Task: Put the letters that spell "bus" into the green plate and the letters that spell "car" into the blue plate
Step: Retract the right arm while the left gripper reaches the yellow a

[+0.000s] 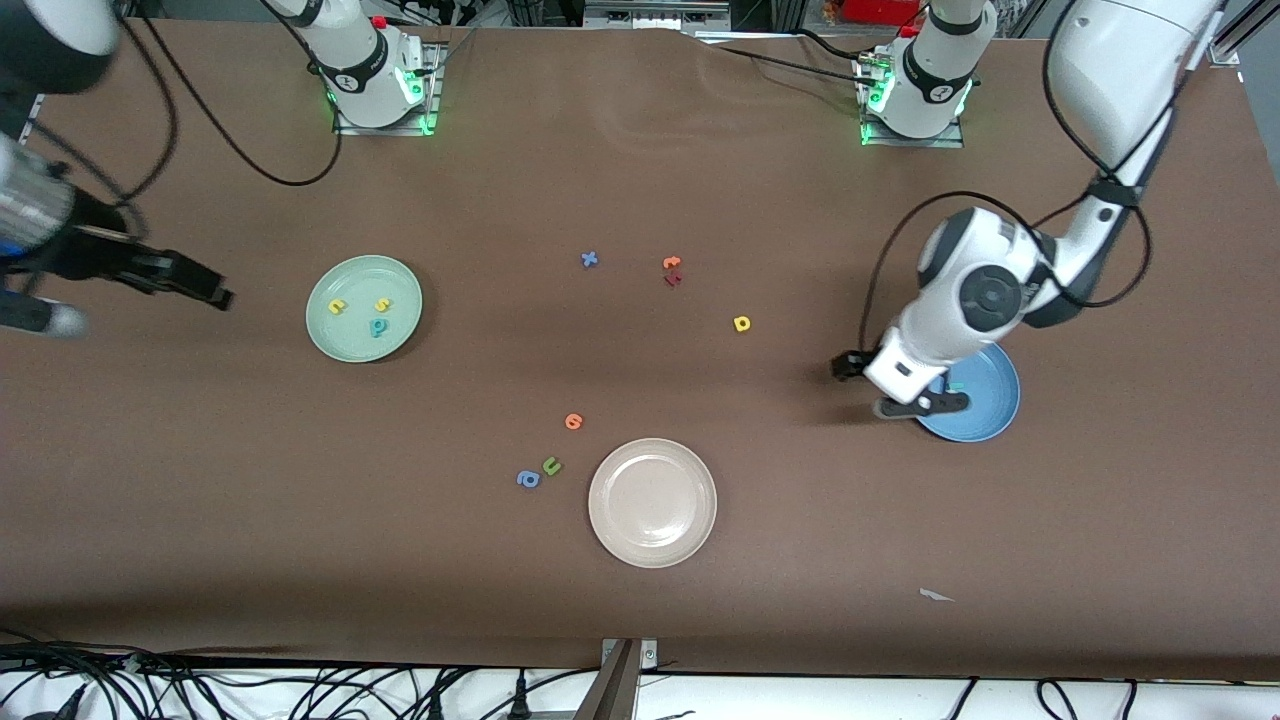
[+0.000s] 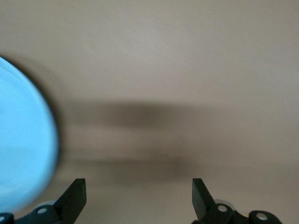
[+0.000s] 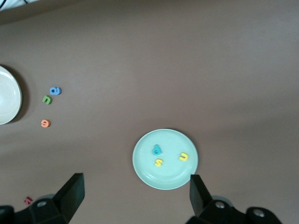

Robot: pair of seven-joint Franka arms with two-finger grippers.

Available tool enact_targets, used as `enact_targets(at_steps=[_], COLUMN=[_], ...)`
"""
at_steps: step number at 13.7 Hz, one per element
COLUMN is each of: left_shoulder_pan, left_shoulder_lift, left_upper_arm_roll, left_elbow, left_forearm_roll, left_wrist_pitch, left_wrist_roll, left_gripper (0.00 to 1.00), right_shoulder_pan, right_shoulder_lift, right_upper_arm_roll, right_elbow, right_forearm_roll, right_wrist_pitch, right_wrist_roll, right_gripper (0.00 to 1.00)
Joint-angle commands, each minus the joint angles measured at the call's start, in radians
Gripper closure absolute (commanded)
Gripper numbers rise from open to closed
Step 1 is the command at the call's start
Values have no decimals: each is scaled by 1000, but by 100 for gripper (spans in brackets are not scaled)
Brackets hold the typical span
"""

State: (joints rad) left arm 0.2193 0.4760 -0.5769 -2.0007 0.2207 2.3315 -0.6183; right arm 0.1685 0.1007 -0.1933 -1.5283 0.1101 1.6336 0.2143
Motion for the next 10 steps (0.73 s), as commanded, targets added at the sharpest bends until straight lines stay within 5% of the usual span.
enact_targets(at_steps=[1,4,7,10], left_shoulder_pan=[-59,-158,-201,-209], left_shoulder_lift=[1,32,65,130], left_upper_arm_roll=[-57,-54,-51,-52], left_elbow=[-18,-21,-33,-20], left_forearm_roll=[-14,-4,23,207], left_wrist_pitch=[12,78,117,126], left_wrist_roll=[-197,-366,-431,-573], left_gripper=[0,0,0,3], right_shoulder_pan=[-89,-173,-176,-179], right_shoulder_lift=[-52,-120,-167,-176], right_upper_arm_roll=[123,251,218,172], right_elbow=[-35,-173,-268,-266], right_forearm_roll=[-96,-164,-106,-86], right_wrist_pitch=[-105,18,129,101], right_wrist_roll=[0,-21,-24,-99], right_gripper=[0,0,0,0])
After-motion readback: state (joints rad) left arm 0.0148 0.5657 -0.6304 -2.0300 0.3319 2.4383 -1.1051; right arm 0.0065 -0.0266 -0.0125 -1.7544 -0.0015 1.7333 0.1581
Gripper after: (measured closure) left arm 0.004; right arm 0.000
